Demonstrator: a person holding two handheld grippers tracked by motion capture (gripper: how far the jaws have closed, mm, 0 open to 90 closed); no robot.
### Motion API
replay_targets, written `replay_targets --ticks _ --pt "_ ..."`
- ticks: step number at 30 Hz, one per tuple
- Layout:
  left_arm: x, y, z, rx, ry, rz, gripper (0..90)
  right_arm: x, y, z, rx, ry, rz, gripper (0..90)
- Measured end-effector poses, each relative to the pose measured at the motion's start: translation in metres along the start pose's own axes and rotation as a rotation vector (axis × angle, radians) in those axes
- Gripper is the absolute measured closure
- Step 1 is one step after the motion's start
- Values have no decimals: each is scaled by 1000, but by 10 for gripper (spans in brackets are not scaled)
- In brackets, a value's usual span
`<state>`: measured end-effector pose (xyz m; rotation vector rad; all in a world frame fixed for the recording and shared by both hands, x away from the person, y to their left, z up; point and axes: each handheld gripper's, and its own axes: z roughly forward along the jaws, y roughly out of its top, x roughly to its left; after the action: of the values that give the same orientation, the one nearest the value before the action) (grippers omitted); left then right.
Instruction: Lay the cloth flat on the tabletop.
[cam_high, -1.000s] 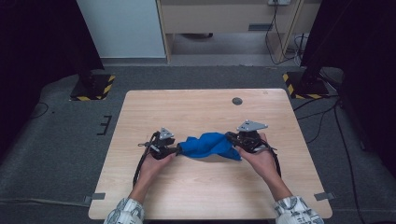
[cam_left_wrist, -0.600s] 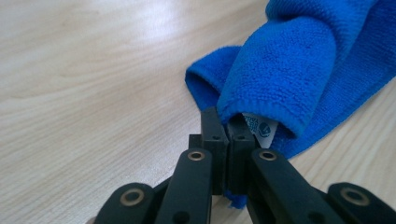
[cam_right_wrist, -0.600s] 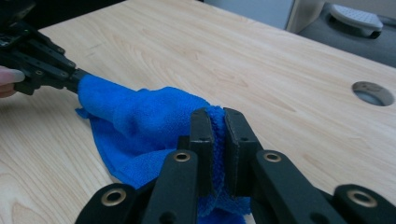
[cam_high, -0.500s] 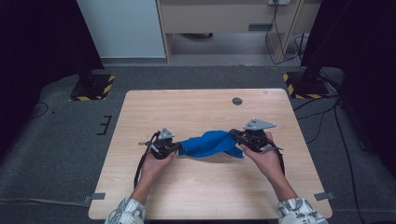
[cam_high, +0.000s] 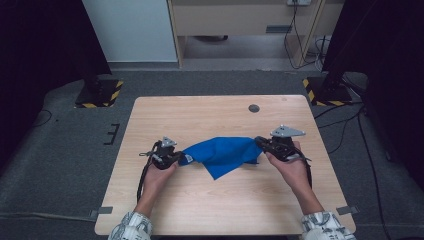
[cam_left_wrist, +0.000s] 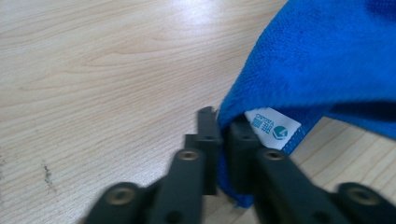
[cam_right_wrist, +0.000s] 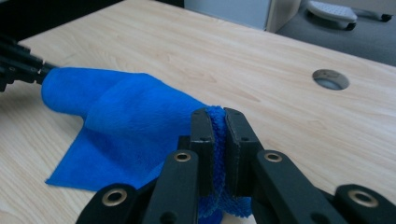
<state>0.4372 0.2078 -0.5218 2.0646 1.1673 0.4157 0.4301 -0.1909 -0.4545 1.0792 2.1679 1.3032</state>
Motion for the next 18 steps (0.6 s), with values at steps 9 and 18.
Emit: replay_targets --ticks 9,18 --pt "-9 -9 -20 -71 29 36 403 4 -4 6 18 10 -17 821" --pt "-52 -13 -39 -133 -46 99 402 8 -5 7 22 17 -26 815"
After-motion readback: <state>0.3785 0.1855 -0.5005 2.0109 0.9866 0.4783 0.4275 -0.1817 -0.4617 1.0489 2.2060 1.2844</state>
